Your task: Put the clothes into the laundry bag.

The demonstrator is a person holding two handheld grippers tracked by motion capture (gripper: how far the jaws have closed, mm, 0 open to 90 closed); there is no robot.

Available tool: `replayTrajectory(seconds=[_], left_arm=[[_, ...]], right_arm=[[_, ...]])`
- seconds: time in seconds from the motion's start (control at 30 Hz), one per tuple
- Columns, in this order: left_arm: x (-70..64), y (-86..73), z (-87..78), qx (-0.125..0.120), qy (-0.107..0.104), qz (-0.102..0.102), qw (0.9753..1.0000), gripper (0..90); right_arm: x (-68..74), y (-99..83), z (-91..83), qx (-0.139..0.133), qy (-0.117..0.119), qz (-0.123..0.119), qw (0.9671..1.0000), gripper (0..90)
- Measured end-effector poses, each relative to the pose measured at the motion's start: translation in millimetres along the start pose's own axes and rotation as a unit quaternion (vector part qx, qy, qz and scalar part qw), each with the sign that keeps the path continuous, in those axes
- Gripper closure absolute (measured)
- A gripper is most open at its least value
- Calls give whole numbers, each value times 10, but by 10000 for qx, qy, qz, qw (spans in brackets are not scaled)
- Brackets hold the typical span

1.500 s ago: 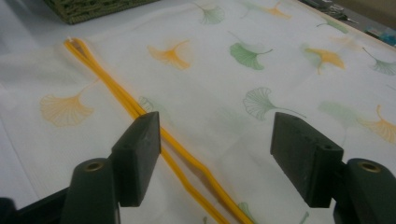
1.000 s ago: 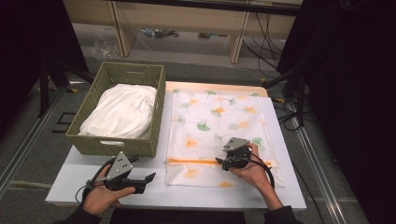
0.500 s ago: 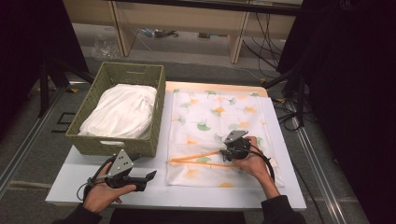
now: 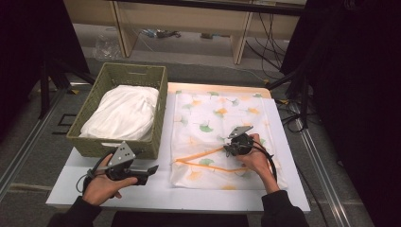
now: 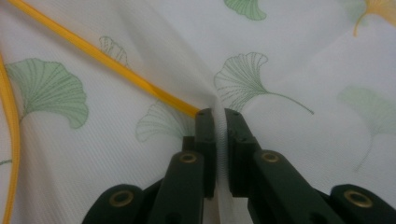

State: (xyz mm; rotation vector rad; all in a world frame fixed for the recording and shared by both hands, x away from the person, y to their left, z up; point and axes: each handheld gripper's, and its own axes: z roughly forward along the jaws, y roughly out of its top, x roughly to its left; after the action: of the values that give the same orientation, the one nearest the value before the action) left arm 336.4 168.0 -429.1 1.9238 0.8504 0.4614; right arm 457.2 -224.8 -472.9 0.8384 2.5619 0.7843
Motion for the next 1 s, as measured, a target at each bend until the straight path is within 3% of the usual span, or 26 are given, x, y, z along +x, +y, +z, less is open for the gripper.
replayTrajectory(seconds=[0.07, 0.13, 0.17, 0.2, 0.23, 0.33, 0.4, 0.47, 0.5, 0.53, 0.57, 0.63, 0.67, 0.8, 0.83, 0.93, 1.0], left_arm=[[69, 104, -28, -19, 50, 54, 10000, 193], [132, 217, -55, -8, 110, 60, 9999, 193], [170, 295, -71, -42, 264, 80, 9996, 194], [213, 360, -84, -85, 405, 109, 9991, 194], [269, 427, -100, -97, 496, 158, 9986, 193], [467, 605, -105, -99, 738, 34, 9972, 189], [615, 693, -80, -7, 946, 62, 9955, 187], [741, 747, -52, 155, 1075, 79, 9940, 186], [819, 779, -20, 187, 1110, 16, 9936, 185], [882, 807, 0, 280, 1114, 17, 9934, 185], [939, 829, 14, 361, 1141, 31, 9928, 185], [1034, 862, 65, 396, 1184, -24, 9922, 185], [1083, 882, 80, 542, 1163, 2, 9917, 184], [1272, 946, 181, 794, 1230, -5, 9892, 178], [1318, 962, 223, 726, 1312, -69, 9887, 177], [1507, 992, 338, 845, 1488, -51, 9852, 177], [1615, 981, 416, 894, 1514, -196, 9842, 174]], right_arm=[[16, 61, -57, -213, -169, -145, 9995, 873], [19, 84, -83, -254, -207, -278, 9991, 874], [42, 105, -117, -215, -241, -190, 9993, 874], [22, 138, -134, -325, -318, -413, 9981, 875], [34, 156, -155, -356, -374, -391, 9979, 875], [9, 253, -232, -496, -411, -598, 9961, 875], [14, 268, -252, -488, -430, -531, 9965, 875], [-16, 321, -289, -602, -461, -707, 9946, 875], [-17, 330, -305, -601, -469, -696, 9947, 874], [3, 336, -327, -592, -519, -514, 9956, 874], [-30, 350, -329, -640, -514, -687, 9943, 874], [-53, 355, -343, -648, -517, -640, 9945, 875], [-49, 347, -337, -636, -536, -546, 9950, 874], [-53, 353, -334, -640, -527, -585, 9948, 874], [-50, 356, -336, -649, -538, -600, 9946, 873], [-47, 356, -340, -652, -542, -601, 9946, 870], [-52, 356, -337, -659, -534, -594, 9946, 870]])
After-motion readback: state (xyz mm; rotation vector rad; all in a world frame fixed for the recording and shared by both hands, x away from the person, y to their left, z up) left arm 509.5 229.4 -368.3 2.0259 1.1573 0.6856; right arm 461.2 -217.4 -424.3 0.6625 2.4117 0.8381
